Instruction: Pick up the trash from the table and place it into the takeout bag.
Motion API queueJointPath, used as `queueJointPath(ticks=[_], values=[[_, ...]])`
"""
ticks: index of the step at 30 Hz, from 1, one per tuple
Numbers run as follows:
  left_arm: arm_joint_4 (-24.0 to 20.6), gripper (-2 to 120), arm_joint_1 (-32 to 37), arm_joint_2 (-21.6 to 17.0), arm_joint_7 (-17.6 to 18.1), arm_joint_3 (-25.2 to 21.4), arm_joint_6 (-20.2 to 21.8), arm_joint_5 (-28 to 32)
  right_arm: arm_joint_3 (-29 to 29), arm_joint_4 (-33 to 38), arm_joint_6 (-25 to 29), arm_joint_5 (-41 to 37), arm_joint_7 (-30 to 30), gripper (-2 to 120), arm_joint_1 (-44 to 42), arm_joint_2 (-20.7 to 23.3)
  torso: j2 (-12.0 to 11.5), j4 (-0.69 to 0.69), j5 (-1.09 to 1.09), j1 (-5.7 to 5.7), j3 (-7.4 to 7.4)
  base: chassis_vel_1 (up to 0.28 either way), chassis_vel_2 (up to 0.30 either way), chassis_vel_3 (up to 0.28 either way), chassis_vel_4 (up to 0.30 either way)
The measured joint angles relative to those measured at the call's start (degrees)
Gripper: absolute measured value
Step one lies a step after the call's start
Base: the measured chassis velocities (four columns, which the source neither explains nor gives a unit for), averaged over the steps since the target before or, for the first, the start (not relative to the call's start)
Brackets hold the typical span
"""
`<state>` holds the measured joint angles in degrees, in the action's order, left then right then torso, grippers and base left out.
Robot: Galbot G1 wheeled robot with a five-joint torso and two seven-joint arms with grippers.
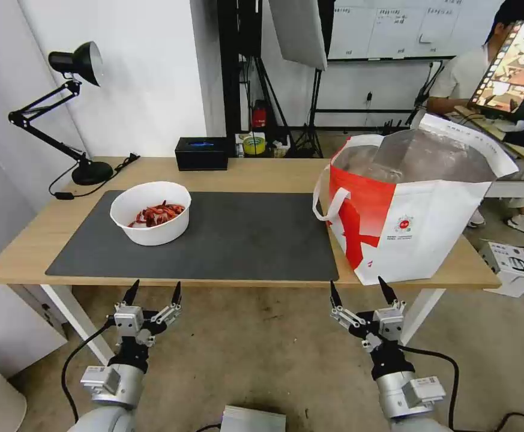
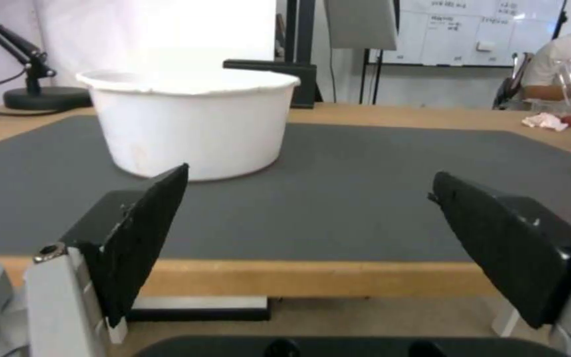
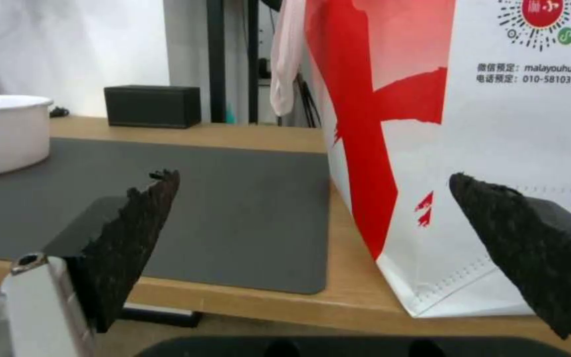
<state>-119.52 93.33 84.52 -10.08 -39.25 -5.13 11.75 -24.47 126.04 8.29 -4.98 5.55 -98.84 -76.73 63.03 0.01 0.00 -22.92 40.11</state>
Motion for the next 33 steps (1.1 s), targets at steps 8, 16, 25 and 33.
queueJointPath(ticks=[8, 16, 25, 33], values=[[-3.43, 100, -3.31, -7.37, 2.58, -2.28, 7.07, 8.06, -0.02, -0.03, 0.00, -0.08, 0.02, 100, 0.03, 0.03, 0.00, 0.01, 0.00, 0.00, 0.00, 0.000, 0.000, 0.000, 0.000], [-1.12, 100, -10.10, -20.86, 8.15, -5.06, 15.69, 21.33, -0.03, -0.03, 0.00, -0.13, 0.03, 100, 0.07, 0.06, -0.01, -0.03, -0.02, -0.01, 0.01, 0.000, 0.000, 0.000, 0.000], [8.74, 100, -23.61, -34.37, 11.40, -1.15, 18.76, 32.14, -0.03, -0.04, 0.00, -0.17, 0.01, 100, 0.09, 0.07, -0.01, -0.01, -0.01, -0.01, 0.01, 0.000, 0.000, 0.000, 0.000], [20.53, 100, -38.34, -38.19, 14.23, 9.88, 21.29, 37.74, -0.02, -0.04, 0.00, -0.18, 0.00, 100, 0.08, 0.08, -0.01, 0.00, 0.00, -0.01, 0.01, 0.000, 0.000, 0.000, 0.000]])
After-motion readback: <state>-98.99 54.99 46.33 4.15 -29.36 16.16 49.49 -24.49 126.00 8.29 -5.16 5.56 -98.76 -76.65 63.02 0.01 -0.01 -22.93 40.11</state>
